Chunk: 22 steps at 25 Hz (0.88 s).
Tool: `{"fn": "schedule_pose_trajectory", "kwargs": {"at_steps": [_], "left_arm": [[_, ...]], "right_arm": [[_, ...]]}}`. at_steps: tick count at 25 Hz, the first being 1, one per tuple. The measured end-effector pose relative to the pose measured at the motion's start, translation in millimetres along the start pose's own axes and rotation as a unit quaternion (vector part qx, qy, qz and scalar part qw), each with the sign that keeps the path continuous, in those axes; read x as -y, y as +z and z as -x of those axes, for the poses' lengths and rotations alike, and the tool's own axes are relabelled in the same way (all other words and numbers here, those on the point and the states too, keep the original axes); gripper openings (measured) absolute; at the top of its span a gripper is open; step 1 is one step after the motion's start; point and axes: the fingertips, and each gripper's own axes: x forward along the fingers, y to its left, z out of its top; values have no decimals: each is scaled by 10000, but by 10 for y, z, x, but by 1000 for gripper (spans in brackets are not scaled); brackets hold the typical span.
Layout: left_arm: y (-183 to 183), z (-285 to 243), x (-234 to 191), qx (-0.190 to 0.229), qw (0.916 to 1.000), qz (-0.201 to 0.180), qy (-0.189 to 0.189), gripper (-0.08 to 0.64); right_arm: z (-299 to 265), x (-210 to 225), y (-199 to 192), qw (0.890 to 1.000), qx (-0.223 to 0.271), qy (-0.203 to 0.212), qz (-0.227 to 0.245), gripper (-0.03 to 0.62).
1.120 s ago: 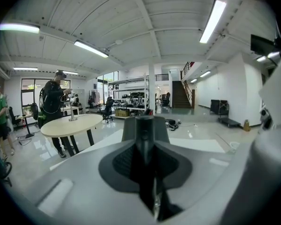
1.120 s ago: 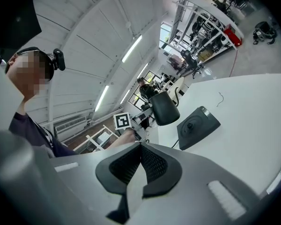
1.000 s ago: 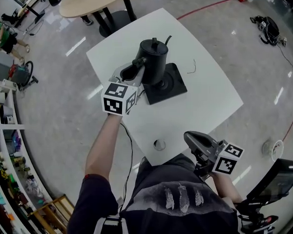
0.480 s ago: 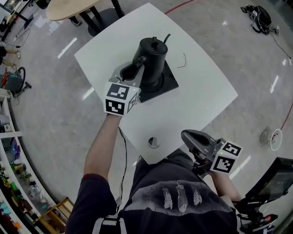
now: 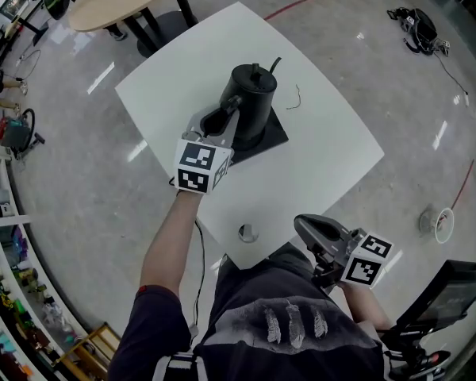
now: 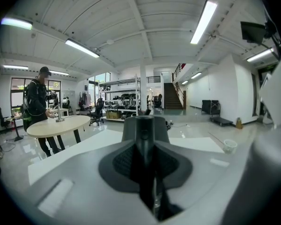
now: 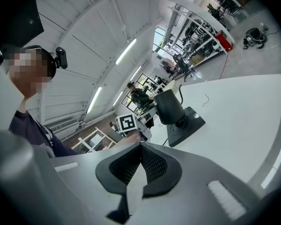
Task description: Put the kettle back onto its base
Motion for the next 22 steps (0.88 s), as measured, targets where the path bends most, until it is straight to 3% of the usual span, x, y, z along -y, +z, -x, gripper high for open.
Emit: {"fn": "schedule_pose_trajectory", "kwargs": {"at_steps": [22], "left_arm": [[-475,217,127,-66,9998,160,-88,55]], "right_arm": [[-79,-87,61,9999,-12,38,95,-2]]}}
